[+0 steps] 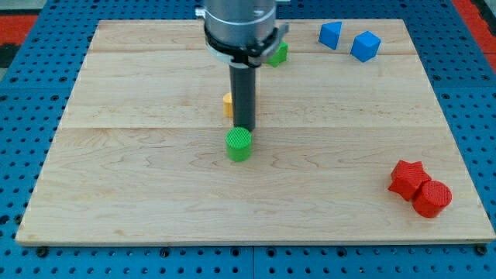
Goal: Push green star into green circle
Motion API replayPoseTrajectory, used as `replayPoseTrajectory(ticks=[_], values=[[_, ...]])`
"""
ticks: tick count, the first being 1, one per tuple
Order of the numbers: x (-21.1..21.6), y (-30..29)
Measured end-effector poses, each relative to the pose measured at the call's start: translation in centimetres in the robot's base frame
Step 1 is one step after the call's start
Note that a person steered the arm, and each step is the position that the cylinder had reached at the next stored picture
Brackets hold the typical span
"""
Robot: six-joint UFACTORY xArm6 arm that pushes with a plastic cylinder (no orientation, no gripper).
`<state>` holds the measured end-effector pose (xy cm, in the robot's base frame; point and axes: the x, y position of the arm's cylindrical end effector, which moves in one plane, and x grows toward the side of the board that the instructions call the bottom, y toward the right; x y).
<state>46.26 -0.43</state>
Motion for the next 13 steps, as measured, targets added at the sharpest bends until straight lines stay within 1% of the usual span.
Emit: replayPoseTrajectory(ticks=[1, 2, 3, 4, 5, 6, 7, 8, 9, 10, 11, 12, 13], values=[[5.5, 0.0], [3.6, 1.6], [-3.0, 3.6], [-13.1, 7.7], [-20.1, 4.0], [-21.4, 0.8], [-26.0, 6.1], [-26.3, -1.6], [-20.1, -7.6], [-13.1, -9.0], [-6.5, -9.0], [-1.3, -7.1], [2.9, -5.6]])
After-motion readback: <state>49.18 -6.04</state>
